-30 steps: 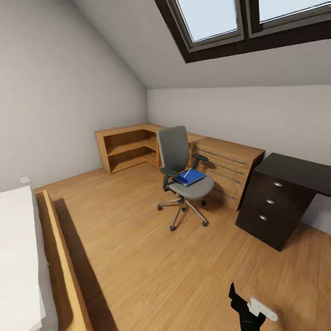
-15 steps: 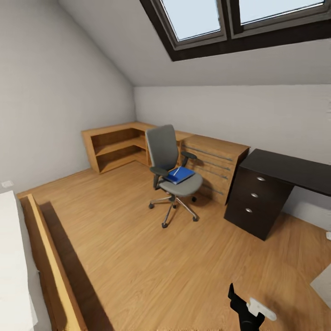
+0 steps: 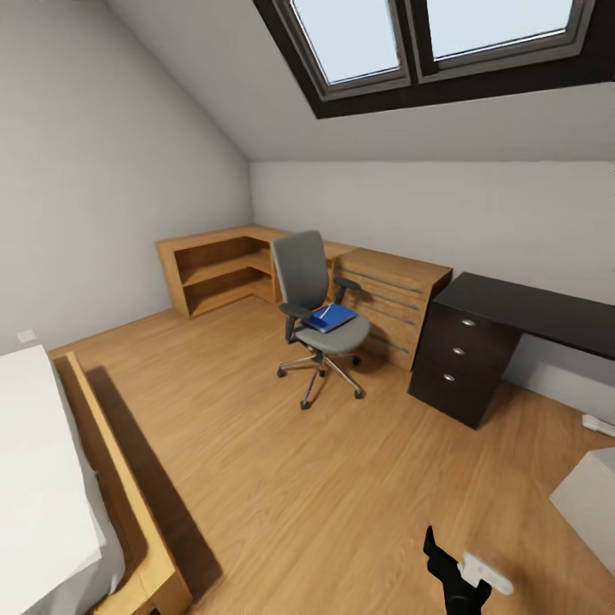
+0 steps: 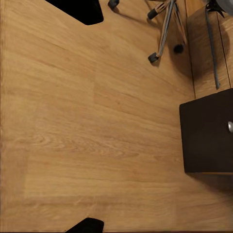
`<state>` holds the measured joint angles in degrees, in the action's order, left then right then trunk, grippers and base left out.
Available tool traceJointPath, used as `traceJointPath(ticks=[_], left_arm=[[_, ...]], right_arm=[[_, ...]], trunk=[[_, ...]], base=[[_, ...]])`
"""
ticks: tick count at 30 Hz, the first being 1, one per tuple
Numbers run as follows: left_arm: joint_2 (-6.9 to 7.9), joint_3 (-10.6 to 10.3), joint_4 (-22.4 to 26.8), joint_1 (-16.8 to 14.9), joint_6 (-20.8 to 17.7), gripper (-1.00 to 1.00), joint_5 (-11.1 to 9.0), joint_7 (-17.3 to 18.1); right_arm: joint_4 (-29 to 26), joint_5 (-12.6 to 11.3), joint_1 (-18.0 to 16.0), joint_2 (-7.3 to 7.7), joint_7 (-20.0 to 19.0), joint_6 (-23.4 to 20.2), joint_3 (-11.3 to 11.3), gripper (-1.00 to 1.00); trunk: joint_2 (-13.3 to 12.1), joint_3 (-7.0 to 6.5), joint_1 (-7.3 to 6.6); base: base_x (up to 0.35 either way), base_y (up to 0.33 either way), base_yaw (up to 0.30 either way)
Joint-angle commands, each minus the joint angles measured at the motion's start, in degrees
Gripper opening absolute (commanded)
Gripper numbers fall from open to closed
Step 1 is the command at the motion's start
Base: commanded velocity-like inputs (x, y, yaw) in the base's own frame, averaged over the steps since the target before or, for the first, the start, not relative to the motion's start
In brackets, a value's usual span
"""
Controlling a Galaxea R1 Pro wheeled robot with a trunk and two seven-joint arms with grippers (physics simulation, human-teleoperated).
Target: In the bedroom, organize the workspace by keeping the computer under the desk, ensuring the monitor is on the desk, placing the keyboard on the desk next to the monitor, placing the mouse on the desk next to the keyboard, moving the folder from the swivel chair onto the desk next to the mouse, stacking the notebook on top of the folder with the pen on top of the notebook, and positioning the swivel chair next to the desk.
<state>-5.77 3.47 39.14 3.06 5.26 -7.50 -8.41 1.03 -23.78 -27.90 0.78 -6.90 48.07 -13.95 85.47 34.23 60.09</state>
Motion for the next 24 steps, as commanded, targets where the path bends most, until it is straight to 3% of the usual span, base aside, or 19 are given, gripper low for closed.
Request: traceJointPath(ticks=[1, 10, 24], left_arm=[[-0.03, 0.05, 0.06, 0.02, 0.17, 1.0, -0.58, -0.02], [0.05, 0.14, 0.16, 0.02, 0.25, 1.0, -0.56, -0.03], [0.65, 0.22, 0.32, 0.02, 0.88, 1.0, -0.58, -0.12]], right_arm=[[0.11, -0.12, -0.05, 0.01, -0.63, 0.18, -0.2, 1.0], [0.19, 3.05, -0.05, 0.02, -0.48, 0.18, -0.2, 1.0], [0.22, 3.31, -0.03, 0.01, -0.54, 0.18, -0.2, 1.0]], trunk=[[-0.39, -0.14, -0.26], [-4.0, -1.83, -2.24], [-9.61, -5.28, -5.31]], base=[[-0.337, 0.0, 0.0], [-0.337, 0.004, -0.014], [-0.337, 0.067, -0.153]])
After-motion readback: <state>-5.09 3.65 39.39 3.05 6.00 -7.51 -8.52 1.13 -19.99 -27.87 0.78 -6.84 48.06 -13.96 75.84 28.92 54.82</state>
